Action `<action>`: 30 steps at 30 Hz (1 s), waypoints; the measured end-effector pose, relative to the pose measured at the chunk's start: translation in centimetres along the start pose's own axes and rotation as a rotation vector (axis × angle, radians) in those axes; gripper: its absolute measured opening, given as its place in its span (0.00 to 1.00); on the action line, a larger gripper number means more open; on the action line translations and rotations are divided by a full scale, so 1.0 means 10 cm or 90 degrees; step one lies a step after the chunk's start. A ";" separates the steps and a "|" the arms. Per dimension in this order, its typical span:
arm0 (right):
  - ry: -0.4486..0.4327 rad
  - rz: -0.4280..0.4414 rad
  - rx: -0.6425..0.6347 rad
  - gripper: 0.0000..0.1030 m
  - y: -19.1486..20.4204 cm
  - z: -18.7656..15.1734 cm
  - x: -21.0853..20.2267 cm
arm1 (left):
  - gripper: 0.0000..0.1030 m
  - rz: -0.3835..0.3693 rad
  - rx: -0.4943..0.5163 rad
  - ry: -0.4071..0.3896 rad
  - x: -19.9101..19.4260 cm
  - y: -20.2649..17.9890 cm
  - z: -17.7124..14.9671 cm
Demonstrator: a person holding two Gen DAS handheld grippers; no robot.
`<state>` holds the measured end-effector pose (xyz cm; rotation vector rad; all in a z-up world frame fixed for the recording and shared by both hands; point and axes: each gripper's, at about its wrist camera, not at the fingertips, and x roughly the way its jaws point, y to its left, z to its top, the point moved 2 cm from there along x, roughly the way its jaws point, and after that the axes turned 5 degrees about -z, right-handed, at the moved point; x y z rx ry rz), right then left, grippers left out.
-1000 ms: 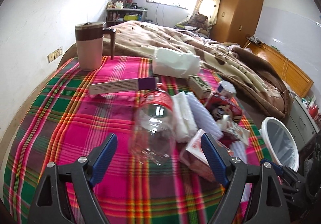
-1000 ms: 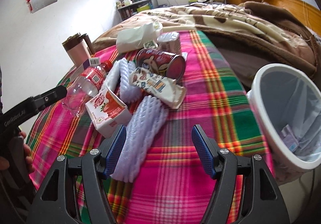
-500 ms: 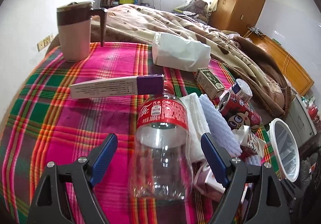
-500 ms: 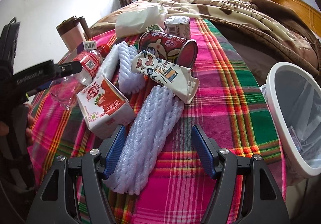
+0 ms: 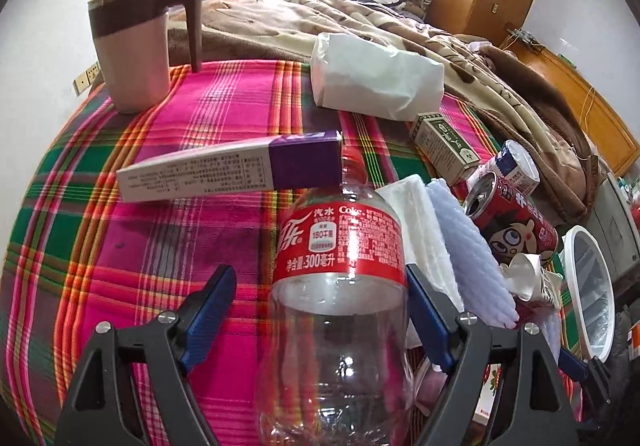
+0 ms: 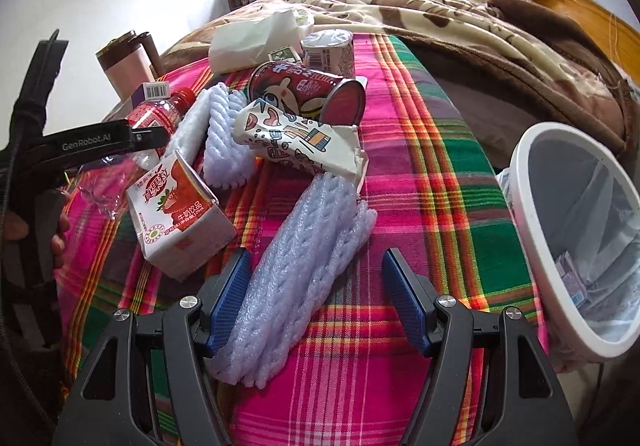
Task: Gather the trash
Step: 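Grasp the Coke bottle with the left gripper while the right grasps the foam net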
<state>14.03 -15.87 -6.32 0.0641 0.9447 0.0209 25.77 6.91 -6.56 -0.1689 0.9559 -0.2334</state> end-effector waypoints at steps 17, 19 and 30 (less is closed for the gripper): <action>-0.020 0.040 0.008 0.28 -0.01 0.00 -0.05 | 0.62 0.002 -0.003 0.010 -0.02 -0.09 -0.04; -0.024 0.040 0.003 0.27 0.00 0.00 -0.06 | 0.62 -0.002 -0.006 0.001 -0.07 -0.10 -0.05; -0.060 0.059 0.010 0.25 -0.04 -0.01 -0.20 | 0.62 -0.024 0.002 -0.052 -0.42 -0.27 -0.18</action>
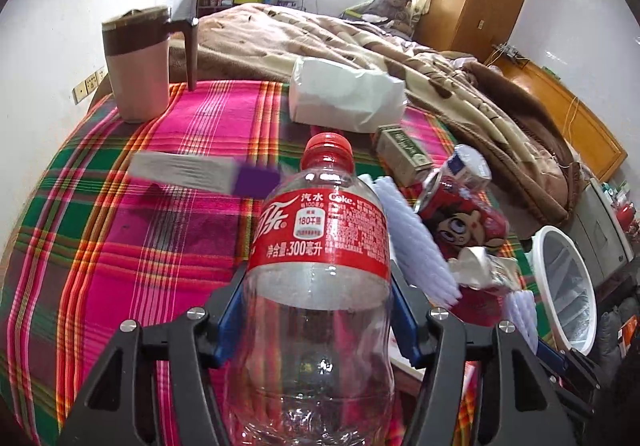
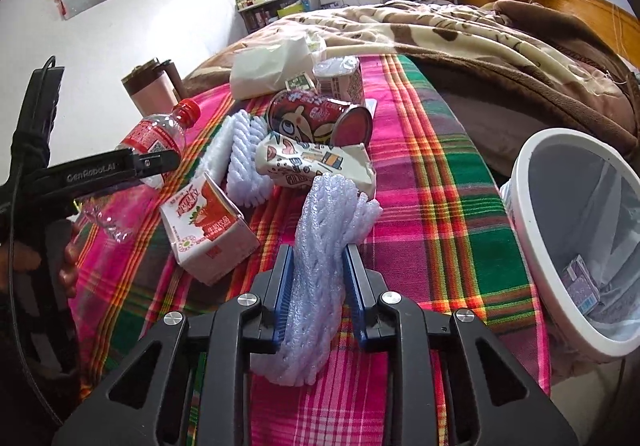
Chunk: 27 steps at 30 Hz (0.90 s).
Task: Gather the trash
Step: 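Grasp the Coke bottle with the left gripper while the right grasps the foam net, then carry bottle and foam net over the bin and open both grippers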
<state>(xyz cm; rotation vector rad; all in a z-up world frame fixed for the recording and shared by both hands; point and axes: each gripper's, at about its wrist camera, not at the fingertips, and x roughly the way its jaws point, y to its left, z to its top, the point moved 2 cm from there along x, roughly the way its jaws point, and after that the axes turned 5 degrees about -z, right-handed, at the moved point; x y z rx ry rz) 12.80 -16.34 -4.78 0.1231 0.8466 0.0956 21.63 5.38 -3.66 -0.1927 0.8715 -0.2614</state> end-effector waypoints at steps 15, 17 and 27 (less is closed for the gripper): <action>-0.076 0.007 0.021 0.25 -0.17 0.10 -0.36 | 0.62 -0.032 0.033 -0.063 -0.44 -0.40 -0.12; -0.086 0.003 0.023 0.25 -0.21 0.12 -0.42 | 0.62 -0.039 0.041 -0.070 -0.49 -0.49 -0.13; -0.139 -0.027 0.042 0.25 -0.49 0.16 -0.70 | 0.62 -0.080 0.098 -0.098 -0.66 -1.02 -0.21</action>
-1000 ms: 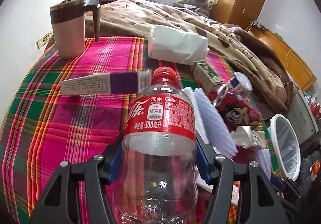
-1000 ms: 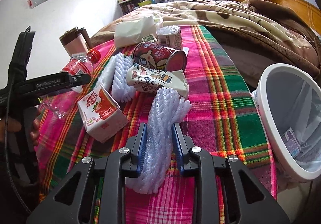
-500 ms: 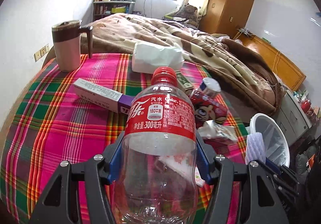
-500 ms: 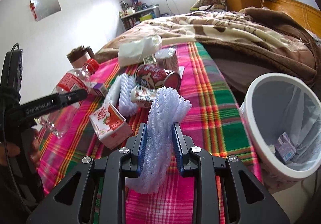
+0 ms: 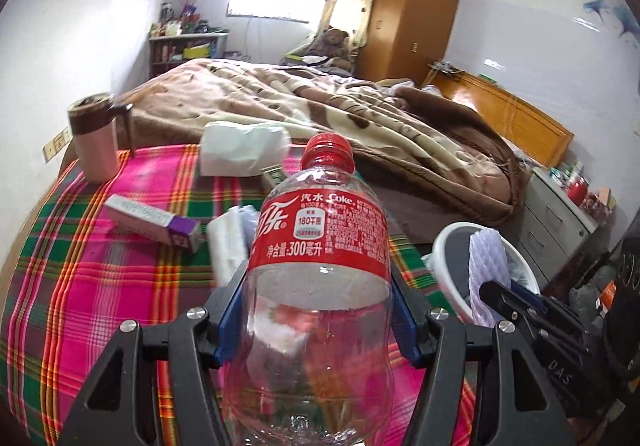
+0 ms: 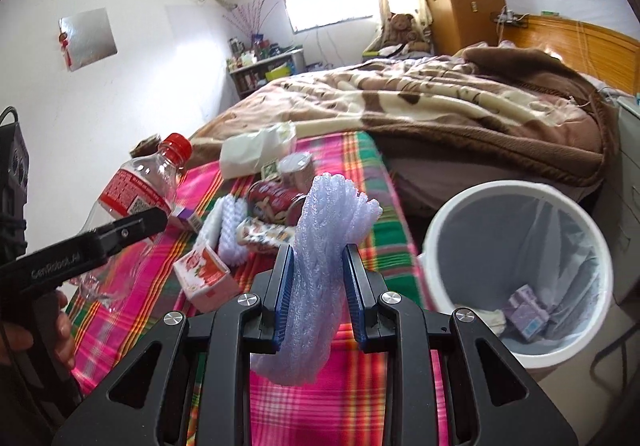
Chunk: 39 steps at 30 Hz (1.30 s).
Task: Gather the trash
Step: 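Carry bottle and foam net over the bin and open both grippers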
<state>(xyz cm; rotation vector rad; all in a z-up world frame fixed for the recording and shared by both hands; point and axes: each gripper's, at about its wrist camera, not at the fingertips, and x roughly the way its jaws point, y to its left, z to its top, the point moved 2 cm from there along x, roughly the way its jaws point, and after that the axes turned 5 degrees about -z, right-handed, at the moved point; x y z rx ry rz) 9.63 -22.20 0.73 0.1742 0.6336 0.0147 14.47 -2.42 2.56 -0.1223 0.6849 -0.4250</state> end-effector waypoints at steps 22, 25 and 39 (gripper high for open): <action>-0.043 -0.087 0.063 0.25 -0.79 0.08 -0.23 | 0.62 -0.120 0.078 0.031 0.41 -1.16 -0.08; -0.041 -0.098 0.074 0.25 -0.91 0.07 -0.24 | 0.62 -0.132 0.086 0.042 0.50 -1.30 -0.09; -0.009 -0.133 0.099 0.25 -1.26 0.02 -0.15 | 0.63 -0.168 0.115 0.090 0.95 -1.84 -0.18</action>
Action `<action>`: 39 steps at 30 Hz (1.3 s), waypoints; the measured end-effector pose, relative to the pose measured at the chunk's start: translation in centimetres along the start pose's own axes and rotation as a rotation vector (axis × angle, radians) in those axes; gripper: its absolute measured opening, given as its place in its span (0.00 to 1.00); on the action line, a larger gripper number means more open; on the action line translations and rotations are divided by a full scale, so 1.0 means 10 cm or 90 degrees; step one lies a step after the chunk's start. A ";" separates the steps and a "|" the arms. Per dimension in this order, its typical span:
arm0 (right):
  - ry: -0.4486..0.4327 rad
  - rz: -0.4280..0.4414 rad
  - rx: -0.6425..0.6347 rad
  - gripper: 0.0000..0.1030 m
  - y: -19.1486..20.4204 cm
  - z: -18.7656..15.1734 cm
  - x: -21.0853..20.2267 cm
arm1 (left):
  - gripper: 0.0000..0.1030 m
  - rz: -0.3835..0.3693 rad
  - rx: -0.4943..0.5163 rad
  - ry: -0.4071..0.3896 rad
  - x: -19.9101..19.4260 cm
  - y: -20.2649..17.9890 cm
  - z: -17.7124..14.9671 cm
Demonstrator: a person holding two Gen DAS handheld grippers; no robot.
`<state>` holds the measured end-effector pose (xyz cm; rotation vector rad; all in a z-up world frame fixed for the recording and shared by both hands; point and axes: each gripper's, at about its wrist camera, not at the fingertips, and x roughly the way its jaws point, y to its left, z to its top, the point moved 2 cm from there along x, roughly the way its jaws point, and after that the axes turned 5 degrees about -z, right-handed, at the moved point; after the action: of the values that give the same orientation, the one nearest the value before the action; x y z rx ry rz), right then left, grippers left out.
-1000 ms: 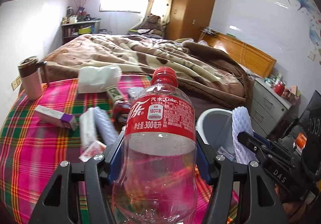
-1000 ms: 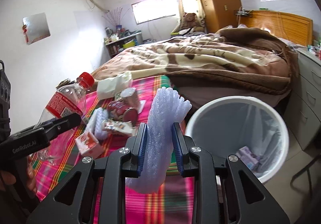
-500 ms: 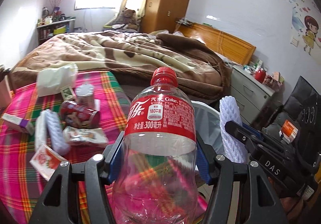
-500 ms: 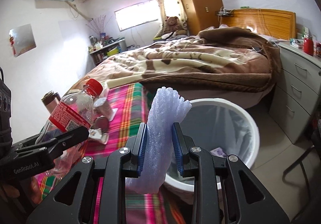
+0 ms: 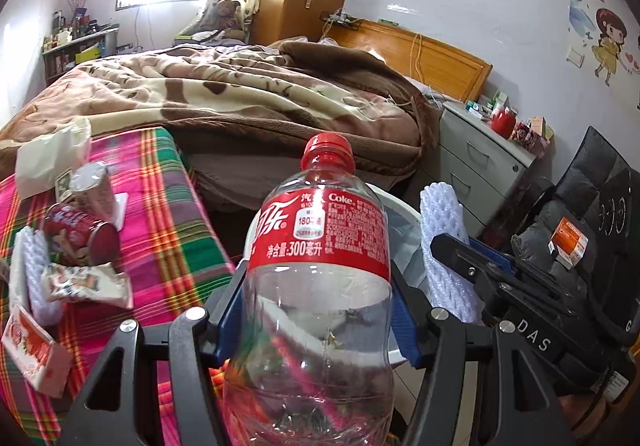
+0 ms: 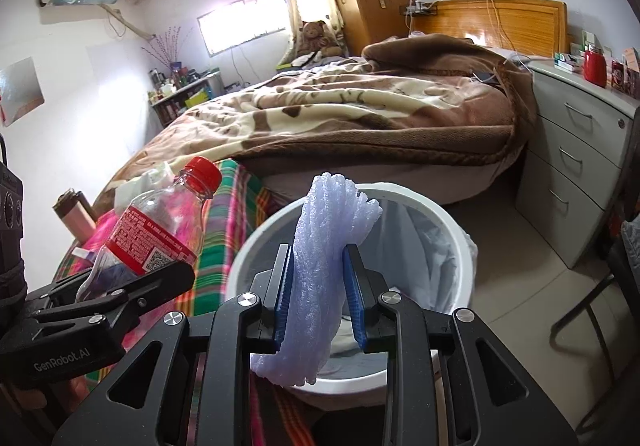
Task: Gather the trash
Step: 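Carry bottle and foam net over the bin and open both grippers, then move both grippers back from the bin toward the bed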
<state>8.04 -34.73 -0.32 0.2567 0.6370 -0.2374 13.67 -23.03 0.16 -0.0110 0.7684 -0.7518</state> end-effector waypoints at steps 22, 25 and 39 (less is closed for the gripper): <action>0.051 -0.052 0.003 0.29 -0.31 0.03 0.25 | 0.66 -0.008 0.026 0.065 0.59 -0.20 0.07; 0.057 -0.058 0.000 0.31 -0.31 0.02 0.27 | 0.76 -0.016 0.019 0.060 0.57 -0.19 0.07; 0.056 -0.056 -0.002 0.50 -0.23 0.02 0.19 | 0.76 -0.006 0.001 0.032 0.28 -0.03 0.05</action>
<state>9.00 -37.20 -1.73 0.2378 0.7370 -0.3104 15.16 -25.10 -1.13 0.0058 0.8162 -0.7634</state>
